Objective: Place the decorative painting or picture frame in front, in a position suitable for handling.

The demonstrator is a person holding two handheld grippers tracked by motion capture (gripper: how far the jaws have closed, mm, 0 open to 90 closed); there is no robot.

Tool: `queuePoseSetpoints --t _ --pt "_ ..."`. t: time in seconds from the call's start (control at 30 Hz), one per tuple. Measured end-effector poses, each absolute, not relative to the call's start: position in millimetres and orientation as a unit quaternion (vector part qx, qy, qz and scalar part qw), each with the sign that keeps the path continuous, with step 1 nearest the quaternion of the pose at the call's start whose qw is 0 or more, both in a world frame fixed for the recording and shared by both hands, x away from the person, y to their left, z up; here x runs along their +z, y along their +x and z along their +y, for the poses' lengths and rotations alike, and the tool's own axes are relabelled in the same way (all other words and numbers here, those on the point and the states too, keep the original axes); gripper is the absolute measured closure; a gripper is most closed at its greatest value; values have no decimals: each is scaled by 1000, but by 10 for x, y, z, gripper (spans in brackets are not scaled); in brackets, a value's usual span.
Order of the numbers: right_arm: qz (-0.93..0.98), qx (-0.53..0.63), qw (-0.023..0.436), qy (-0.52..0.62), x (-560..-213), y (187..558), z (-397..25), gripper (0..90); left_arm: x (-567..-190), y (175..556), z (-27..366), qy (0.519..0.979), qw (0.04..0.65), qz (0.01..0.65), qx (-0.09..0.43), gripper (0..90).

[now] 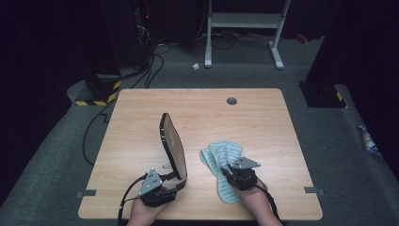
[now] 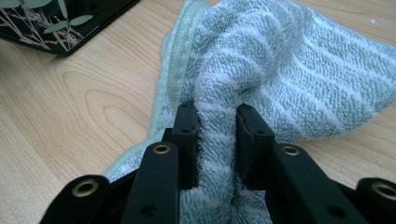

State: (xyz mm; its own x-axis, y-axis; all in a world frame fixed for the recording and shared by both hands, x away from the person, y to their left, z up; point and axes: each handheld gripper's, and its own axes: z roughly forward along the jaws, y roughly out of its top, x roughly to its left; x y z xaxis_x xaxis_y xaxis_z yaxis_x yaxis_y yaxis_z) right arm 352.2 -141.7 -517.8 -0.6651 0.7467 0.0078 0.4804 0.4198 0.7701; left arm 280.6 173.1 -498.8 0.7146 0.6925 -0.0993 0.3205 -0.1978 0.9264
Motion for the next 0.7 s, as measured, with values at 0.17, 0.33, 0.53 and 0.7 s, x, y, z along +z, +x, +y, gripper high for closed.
queuePoseSetpoints --t 0.17,0.33,0.53,0.7 --pt "824 390 170 373 -5185 3525 -1414 708 -4996 2825 1685 757 535 332 171 501" --pt "824 391 170 374 -5189 3528 -1411 706 -5002 2828 1645 763 531 323 176 488" --pt "823 391 170 374 -5188 3527 -1413 703 -4995 2780 1796 762 526 328 184 481" --pt "824 392 171 372 -5180 3527 -1413 703 -5032 2815 2039 753 515 352 207 487"
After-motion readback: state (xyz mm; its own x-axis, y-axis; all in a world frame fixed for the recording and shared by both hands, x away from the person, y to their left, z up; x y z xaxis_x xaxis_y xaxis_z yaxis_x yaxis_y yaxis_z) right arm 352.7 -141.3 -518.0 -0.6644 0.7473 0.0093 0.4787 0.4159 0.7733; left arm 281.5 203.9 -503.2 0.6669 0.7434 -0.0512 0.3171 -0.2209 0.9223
